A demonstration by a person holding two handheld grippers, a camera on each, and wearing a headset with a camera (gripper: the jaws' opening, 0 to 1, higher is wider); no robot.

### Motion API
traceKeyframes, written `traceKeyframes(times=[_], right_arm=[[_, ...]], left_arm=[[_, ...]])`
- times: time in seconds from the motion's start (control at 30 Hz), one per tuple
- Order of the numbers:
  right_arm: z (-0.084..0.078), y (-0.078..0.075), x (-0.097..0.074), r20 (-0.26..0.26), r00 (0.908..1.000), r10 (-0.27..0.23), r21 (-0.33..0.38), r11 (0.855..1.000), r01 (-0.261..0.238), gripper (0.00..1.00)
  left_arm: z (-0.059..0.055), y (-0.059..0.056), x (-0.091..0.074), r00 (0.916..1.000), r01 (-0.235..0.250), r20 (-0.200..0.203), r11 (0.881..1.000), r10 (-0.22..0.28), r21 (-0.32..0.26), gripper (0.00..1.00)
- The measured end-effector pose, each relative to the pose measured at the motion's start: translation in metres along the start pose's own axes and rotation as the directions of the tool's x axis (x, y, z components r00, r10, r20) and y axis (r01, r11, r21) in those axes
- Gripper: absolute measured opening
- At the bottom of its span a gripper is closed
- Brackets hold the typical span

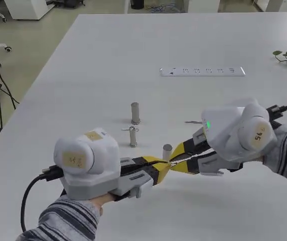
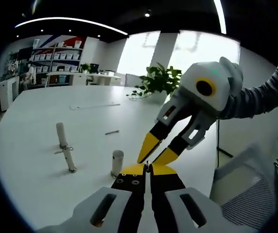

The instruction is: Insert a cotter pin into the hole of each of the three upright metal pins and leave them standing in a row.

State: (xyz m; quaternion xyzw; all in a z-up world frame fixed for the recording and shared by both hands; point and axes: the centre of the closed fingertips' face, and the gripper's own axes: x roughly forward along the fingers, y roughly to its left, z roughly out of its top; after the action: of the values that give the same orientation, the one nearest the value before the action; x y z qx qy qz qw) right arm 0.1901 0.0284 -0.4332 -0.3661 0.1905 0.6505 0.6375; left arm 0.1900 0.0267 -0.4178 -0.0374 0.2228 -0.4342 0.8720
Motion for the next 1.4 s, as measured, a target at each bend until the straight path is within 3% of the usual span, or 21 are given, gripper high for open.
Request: traceKeyframes(times=[0.2,0.37,0.6,0.83,0.93,1.13,1.4], right_arm=[[0.000,0.004,-0.001,0.006,0.9998,0.016,0.010,1.000,-0.016,0.00],[-0.001,0.009,-0.001,-0.009,0.9990,0.043,0.010,0.999,-0.043,0.00],[-0.002,0.012,-0.001,-0.045,0.9978,0.050,-0.055,0.997,-0.052,0.00],[-0.008,0.008,-0.005,-0.081,0.9963,0.031,-0.064,0.997,-0.036,0.00],[-0.014,0.006,-0.006,-0.113,0.9934,0.022,-0.058,0.998,-0.028,0.00],[-0.030,-0.002,-0.008,-0.189,0.9819,-0.007,-0.011,1.000,0.005,0.00],[-0.046,-0.016,-0.009,-0.249,0.9675,-0.044,0.037,0.998,0.055,0.00]], left_arm=[[-0.001,-0.003,-0.002,0.9997,0.021,-0.015,0.996,-0.020,0.086,0.00],[-0.005,-0.005,-0.003,0.9976,0.053,-0.053,0.985,-0.044,0.167,0.00],[-0.007,-0.006,-0.003,0.9970,0.052,-0.067,0.979,-0.039,0.196,0.00],[-0.009,0.003,-0.002,0.9969,0.018,-0.079,0.977,-0.001,0.210,0.01],[-0.009,0.007,0.000,0.9969,-0.006,-0.075,0.975,0.023,0.221,0.09],[-0.008,0.017,0.005,0.9943,-0.072,-0.058,0.965,0.090,0.251,0.18],[-0.012,0.035,0.013,0.9846,-0.157,-0.043,0.964,0.169,0.216,0.21]])
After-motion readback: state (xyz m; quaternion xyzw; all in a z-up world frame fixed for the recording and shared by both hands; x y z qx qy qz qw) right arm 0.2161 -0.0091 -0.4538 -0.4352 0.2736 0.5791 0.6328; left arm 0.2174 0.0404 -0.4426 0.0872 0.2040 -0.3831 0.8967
